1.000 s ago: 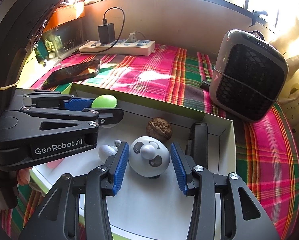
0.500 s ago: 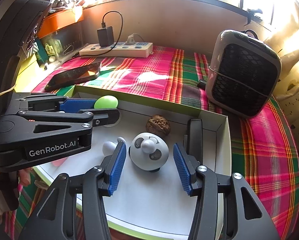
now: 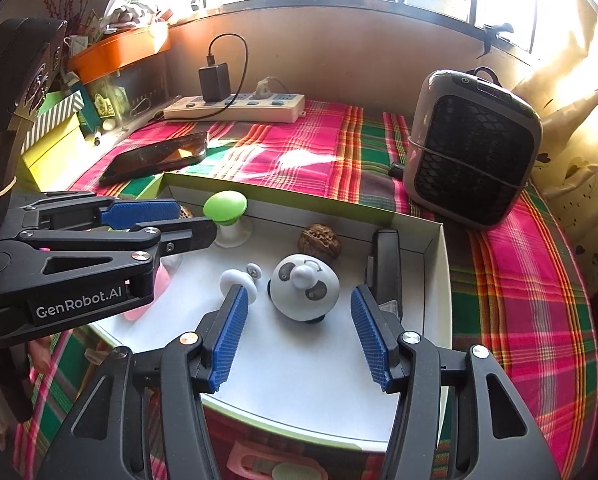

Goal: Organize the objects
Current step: 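Open the left tool releasing the mushroom while the right tool releases the panda, then lift both open tools out of the tray, then move the left tool to the white USB cable while the right tool approaches the pink-and-mint clip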

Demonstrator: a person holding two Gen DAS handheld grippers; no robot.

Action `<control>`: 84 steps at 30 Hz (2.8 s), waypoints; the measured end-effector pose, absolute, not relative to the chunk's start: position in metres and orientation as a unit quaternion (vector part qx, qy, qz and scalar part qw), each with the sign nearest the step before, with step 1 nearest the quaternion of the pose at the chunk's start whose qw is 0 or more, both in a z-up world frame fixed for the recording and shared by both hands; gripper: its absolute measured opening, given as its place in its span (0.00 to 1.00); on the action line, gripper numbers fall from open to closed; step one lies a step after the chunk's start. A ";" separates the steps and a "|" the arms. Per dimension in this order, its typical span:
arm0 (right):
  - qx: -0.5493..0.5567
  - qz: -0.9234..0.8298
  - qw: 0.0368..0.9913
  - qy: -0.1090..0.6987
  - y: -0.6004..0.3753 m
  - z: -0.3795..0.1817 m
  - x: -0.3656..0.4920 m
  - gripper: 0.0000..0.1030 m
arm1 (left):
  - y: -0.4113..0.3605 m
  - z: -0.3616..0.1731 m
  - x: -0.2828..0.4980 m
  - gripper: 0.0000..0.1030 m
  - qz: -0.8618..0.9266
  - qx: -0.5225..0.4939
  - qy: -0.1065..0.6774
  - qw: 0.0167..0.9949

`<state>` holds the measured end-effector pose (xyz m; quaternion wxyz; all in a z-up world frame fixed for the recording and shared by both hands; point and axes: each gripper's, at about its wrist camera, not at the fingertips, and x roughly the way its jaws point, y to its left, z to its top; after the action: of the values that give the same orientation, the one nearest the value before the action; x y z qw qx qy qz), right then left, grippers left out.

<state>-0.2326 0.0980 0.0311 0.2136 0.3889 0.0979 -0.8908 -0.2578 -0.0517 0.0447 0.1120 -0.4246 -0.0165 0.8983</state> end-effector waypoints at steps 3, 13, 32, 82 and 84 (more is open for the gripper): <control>0.385 -0.893 0.212 0.098 0.101 0.033 -0.227 0.53 | -0.053 0.047 -0.250 0.35 0.901 -0.420 -0.013 0.107; 0.377 -0.898 0.212 0.081 0.110 0.039 -0.210 0.53 | -0.053 0.053 -0.221 0.35 0.910 -0.404 -0.008 0.097; 0.362 -0.907 0.207 0.063 0.142 0.045 -0.172 0.53 | -0.089 0.055 -0.159 0.35 0.916 -0.386 -0.065 0.091; 0.409 -0.875 0.247 0.082 0.140 0.011 -0.163 0.53 | -0.054 0.016 -0.147 0.37 0.880 -0.437 -0.019 0.184; 0.412 -0.872 0.251 0.082 0.139 0.010 -0.165 0.53 | -0.054 0.014 -0.151 0.37 0.880 -0.439 -0.017 0.181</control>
<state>-0.1647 0.1395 0.0099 0.2509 0.4115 0.0819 -0.8723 -0.1509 -0.0538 0.0142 0.1812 -0.4393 -0.0167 0.8797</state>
